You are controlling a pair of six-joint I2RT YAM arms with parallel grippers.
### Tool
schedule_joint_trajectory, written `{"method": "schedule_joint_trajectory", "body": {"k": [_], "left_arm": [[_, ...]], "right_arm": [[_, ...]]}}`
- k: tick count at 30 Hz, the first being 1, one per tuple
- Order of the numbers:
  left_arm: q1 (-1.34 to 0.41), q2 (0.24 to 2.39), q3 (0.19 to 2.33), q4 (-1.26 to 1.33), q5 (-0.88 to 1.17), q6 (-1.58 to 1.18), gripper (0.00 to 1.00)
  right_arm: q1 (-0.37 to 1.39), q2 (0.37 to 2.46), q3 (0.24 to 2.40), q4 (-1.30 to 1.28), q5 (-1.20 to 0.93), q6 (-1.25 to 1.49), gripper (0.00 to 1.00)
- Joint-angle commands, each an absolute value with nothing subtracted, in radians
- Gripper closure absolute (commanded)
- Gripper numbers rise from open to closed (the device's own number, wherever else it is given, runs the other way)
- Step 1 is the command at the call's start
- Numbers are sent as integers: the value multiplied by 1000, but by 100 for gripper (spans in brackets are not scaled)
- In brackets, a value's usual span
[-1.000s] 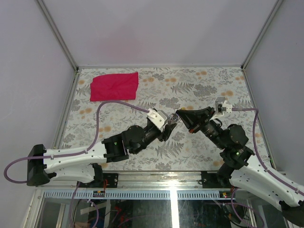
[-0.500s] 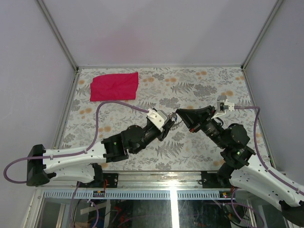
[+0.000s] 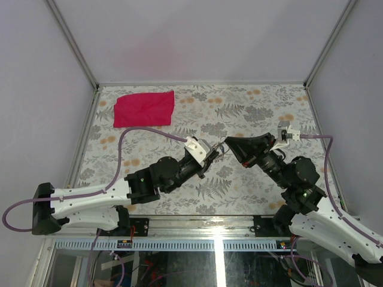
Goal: Put the keys on the keyring
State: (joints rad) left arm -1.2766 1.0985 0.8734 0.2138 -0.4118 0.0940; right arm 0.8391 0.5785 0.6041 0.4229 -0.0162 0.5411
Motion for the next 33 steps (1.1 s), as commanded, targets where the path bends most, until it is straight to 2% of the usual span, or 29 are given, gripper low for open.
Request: {"method": "schedule_joint_trajectory", "body": {"k": [1, 4, 7, 11, 20, 25, 33], "left_arm": [[-1274, 1057, 929, 168, -341, 83, 100], [-1275, 1046, 935, 98, -285, 60, 100], [-1274, 1032, 932, 40, -244, 25, 100], [-1273, 1001, 913, 19, -243, -26, 100], [-1274, 995, 930, -34, -296, -92, 100], [-1274, 995, 926, -25, -311, -105, 100], [-1274, 1008, 941, -28, -353, -132, 100]], "right_arm": [[845, 560, 686, 394, 39, 480, 78], [844, 550, 725, 315, 95, 427, 66], [844, 530, 751, 225, 154, 348, 61], [845, 487, 755, 137, 149, 204, 61], [845, 364, 694, 142, -188, -104, 62], [844, 389, 703, 143, -281, -124, 60], [845, 439, 717, 82, -421, -440, 57]]}}
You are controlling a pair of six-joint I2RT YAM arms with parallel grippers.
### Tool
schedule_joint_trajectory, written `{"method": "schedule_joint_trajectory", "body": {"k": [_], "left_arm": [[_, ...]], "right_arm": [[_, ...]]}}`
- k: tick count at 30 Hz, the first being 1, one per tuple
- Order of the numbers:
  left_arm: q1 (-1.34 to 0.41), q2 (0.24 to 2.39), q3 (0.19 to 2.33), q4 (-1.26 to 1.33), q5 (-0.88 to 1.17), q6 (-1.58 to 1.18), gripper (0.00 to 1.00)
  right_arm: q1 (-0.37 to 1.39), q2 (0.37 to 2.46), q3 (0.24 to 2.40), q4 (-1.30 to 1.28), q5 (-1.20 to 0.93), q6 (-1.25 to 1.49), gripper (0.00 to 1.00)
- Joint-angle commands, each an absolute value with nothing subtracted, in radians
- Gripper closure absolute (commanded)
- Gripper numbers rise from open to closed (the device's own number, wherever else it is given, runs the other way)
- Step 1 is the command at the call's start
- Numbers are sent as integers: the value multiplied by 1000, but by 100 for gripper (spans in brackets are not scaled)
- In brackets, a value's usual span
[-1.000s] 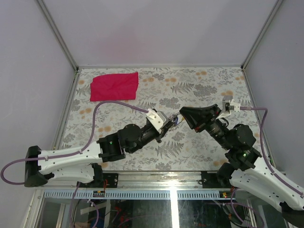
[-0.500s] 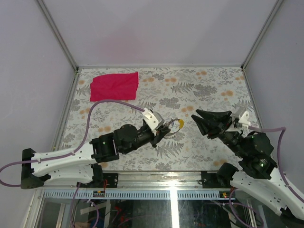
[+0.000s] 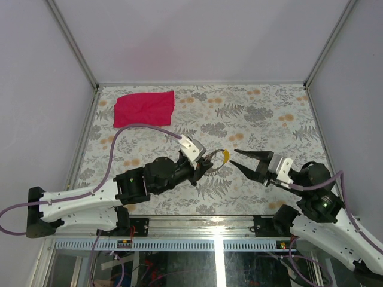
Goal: Put the keys on the keyring
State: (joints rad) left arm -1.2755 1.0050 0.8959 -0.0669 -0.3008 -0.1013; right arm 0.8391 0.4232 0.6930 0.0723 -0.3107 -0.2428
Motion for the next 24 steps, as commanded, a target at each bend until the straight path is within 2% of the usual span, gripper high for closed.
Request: {"method": "schedule_joint_trajectory", "body": {"k": [1, 16, 24], "left_arm": [[-1274, 1012, 945, -30, -360, -137, 100], [-1274, 1052, 979, -76, -408, -224, 100], [-1273, 1058, 984, -79, -409, -228, 100]], "right_arm": [[845, 449, 716, 83, -436, -471, 57], [845, 603, 759, 99, -491, -829, 55], [845, 632, 752, 129, -490, -894, 58]]}}
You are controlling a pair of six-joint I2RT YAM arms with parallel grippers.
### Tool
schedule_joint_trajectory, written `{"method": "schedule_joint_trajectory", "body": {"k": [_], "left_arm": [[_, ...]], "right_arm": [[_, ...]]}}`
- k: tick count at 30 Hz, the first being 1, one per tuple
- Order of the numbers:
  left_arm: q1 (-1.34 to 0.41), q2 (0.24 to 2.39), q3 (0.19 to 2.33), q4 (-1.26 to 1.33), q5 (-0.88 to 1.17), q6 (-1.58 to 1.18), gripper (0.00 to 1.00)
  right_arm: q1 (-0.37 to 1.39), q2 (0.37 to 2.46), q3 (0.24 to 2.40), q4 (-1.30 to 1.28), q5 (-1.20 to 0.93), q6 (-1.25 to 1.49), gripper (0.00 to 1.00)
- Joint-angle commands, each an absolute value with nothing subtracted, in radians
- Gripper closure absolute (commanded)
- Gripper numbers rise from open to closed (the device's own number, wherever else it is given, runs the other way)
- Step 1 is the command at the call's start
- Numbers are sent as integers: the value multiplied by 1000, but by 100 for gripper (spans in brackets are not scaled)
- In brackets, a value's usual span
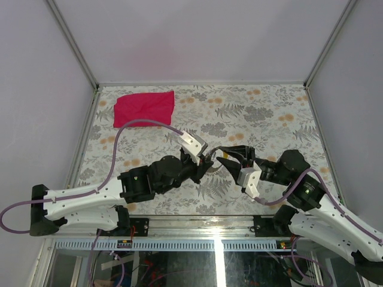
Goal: Put the keys on the keyring
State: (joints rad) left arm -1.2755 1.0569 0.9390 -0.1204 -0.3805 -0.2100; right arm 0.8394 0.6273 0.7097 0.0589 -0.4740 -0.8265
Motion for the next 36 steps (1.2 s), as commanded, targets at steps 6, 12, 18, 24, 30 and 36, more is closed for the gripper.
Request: {"method": "schedule_joint_trajectory", "body": {"k": [6, 12, 18, 24, 30, 36], "left_arm": [[-1274, 1061, 985, -82, -410, -230, 100], [-1274, 1058, 984, -85, -414, -234, 100], [-1275, 1056, 986, -91, -419, -233, 100], [-1275, 1056, 988, -92, -417, -233, 100], [-1275, 1054, 986, -92, -416, -235, 100], [-1275, 1053, 988, -95, -416, -233, 100]], "right_arm": [[852, 638, 739, 159, -495, -910, 59], [870, 648, 735, 156, -489, -939, 59], [909, 667, 741, 134, -460, -972, 59], [938, 669, 730, 135, -418, -987, 60], [943, 676, 729, 135, -394, -994, 64], [946, 686, 722, 147, -378, -988, 73]]}}
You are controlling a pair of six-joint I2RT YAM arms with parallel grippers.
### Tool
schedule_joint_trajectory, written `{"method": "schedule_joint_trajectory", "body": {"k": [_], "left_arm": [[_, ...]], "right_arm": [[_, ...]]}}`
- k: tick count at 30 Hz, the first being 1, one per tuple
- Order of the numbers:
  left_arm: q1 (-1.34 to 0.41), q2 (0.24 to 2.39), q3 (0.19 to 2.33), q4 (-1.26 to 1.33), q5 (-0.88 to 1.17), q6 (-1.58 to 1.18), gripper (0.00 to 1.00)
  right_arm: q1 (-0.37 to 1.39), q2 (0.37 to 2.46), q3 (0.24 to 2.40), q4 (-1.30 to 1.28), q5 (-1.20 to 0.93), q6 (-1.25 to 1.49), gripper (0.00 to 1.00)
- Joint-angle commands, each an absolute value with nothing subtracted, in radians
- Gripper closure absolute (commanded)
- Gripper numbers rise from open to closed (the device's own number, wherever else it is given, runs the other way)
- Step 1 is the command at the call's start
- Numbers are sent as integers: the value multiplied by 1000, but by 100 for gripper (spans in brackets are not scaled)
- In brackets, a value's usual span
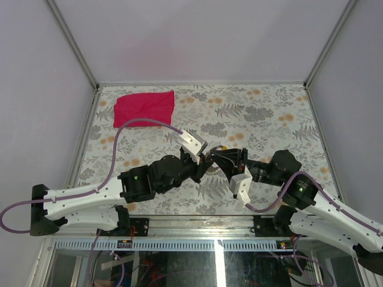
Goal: Put the keys on the keyring
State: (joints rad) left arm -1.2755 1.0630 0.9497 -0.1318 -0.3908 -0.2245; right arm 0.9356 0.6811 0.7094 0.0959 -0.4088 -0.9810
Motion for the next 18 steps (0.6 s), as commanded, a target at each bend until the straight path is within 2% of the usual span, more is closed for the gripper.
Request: {"method": "schedule_joint_trajectory", "body": {"k": [1, 12, 18], "left_arm": [[-1274, 1053, 989, -96, -418, -232, 100], [-1275, 1046, 985, -95, -424, -227, 100], [-1275, 1030, 976, -91, -423, -220, 100]], "right_arm": [[945, 686, 719, 156, -374, -980, 76], [945, 661, 713, 235, -330, -786, 99], [945, 648, 688, 299, -271, -562, 100]]}}
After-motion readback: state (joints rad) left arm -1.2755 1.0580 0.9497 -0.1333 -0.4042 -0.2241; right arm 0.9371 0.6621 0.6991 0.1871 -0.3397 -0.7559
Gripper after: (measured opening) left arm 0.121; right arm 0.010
